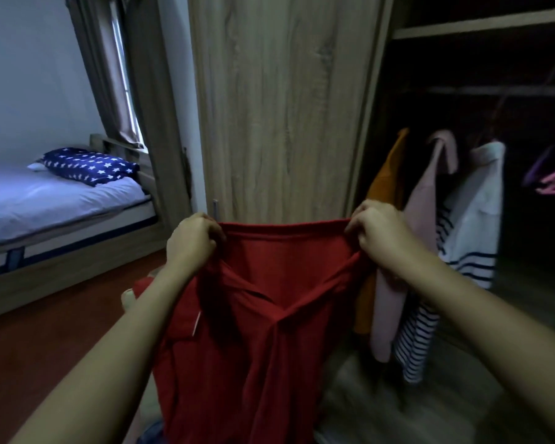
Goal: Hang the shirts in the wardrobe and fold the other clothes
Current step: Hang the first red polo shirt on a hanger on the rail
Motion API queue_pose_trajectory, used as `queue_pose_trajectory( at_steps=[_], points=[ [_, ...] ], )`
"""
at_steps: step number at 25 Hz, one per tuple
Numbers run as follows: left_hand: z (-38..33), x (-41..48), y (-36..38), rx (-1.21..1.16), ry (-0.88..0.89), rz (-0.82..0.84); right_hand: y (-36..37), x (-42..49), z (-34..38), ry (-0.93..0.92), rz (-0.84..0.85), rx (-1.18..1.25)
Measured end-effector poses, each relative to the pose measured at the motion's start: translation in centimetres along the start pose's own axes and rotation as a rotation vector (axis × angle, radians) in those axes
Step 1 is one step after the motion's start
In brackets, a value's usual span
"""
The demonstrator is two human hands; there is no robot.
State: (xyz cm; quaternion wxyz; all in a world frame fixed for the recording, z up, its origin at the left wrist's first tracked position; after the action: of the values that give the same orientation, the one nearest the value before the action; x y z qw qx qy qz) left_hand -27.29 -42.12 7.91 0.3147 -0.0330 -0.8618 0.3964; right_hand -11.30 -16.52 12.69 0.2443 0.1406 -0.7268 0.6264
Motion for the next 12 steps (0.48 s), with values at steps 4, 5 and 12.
queue_pose_trajectory(
  at_steps=[4, 5, 12],
  points=[
    [-6.0, -1.4, 0.3, -0.006, 0.037, -0.182, -2.3, -5.2, -3.3, 0.113, -0.14, -0.042],
    [-7.6, -1.4, 0.9, -0.016, 0.084, -0.132, -2.8, -6.0, -4.4, 0.16, -0.146, -0.068],
    [-13.2, -1.6, 4.7, -0.11, 0.211, 0.067, -4.2, -10.2, -10.3, 0.41, 0.136, -0.016]
  ],
)
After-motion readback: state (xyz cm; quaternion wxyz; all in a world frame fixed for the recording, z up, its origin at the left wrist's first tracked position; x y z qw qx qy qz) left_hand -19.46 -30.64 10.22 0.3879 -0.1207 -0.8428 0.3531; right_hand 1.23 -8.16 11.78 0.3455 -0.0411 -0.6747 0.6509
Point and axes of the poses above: each hand's wrist, its own x-axis towards the middle knuckle, its own y-axis out of the palm, z = x × y, the point moved 4 cm from there along x, towards the middle knuckle, and after that the axes turned 9 degrees about -x, right-handed, at the moved point
